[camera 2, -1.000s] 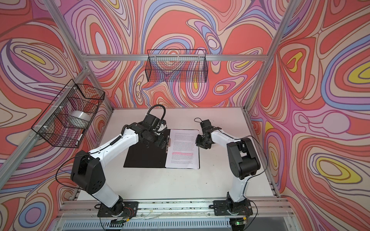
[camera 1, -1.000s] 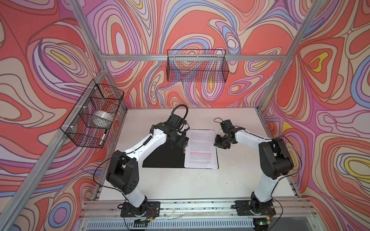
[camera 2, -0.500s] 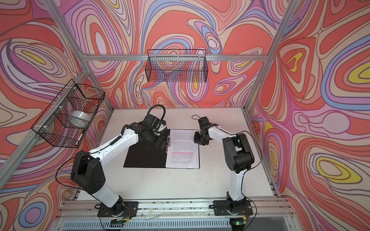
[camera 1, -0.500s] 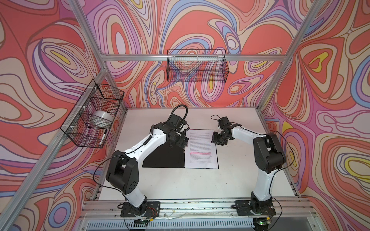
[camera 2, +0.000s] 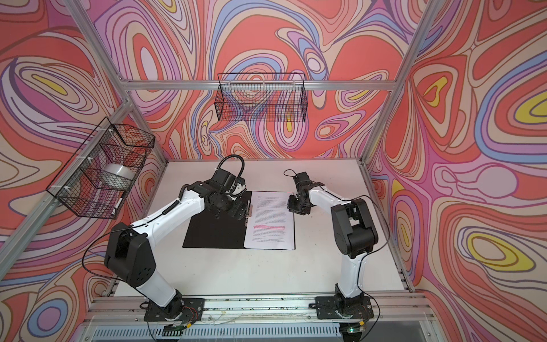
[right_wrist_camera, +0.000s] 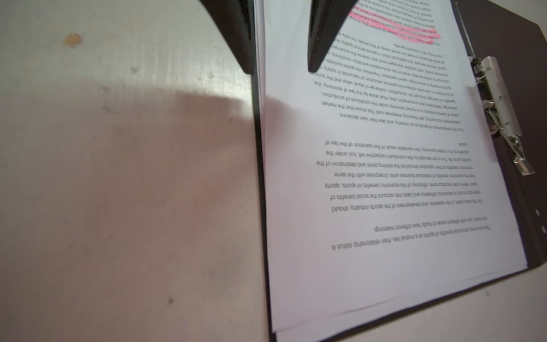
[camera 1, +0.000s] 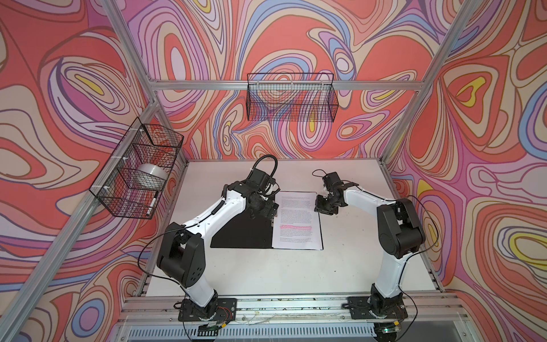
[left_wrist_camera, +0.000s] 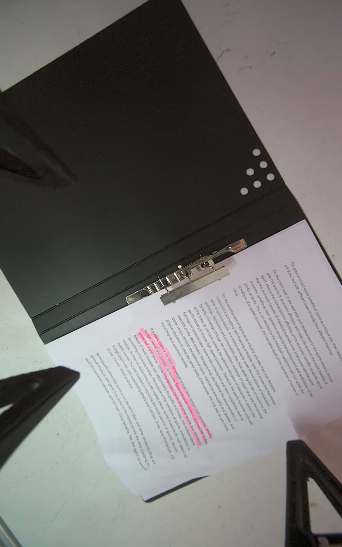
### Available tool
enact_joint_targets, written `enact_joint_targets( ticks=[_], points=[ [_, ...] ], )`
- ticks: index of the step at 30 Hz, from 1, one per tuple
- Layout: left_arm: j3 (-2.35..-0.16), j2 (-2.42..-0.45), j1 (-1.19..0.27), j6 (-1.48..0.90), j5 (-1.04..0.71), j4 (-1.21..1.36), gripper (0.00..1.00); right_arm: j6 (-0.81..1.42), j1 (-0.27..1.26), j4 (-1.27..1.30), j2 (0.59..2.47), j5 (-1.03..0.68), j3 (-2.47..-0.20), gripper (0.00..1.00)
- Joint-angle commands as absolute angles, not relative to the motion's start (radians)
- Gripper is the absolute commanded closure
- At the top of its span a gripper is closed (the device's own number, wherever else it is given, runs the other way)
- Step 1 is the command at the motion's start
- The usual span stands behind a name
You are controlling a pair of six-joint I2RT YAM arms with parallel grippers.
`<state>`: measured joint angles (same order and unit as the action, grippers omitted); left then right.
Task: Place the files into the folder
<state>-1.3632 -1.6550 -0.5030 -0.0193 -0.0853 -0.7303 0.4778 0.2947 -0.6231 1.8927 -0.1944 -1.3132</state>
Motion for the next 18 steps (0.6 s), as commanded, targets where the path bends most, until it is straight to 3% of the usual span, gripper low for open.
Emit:
enact_joint_targets(
  ticks=[1, 6, 13, 18],
  points=[
    [-1.406, -1.666, -0.495, -0.010, -0.070, -0.740, 0.06, 0.456, 0.290, -0.652, 1.818, -0.156, -1.341, 0.69],
    [-1.458, -1.750, -0.495, -0.042, -0.086, -0.742, 0.06, 0.469, 0.290, -0.630, 1.686, -0.216, -1.271, 0.73],
    [-1.495, -1.893, -0.478, -0.146, -0.183, -0.667, 0.06, 0.524, 0.299, -0.579, 1.466, -0.463, -1.041, 0.79],
    [-1.489, -1.949, -0.472, -0.144, -0.226, -0.579, 0.07, 0.591, 0.308, -0.596, 1.280, -0.463, -0.890, 0.80]
  ],
)
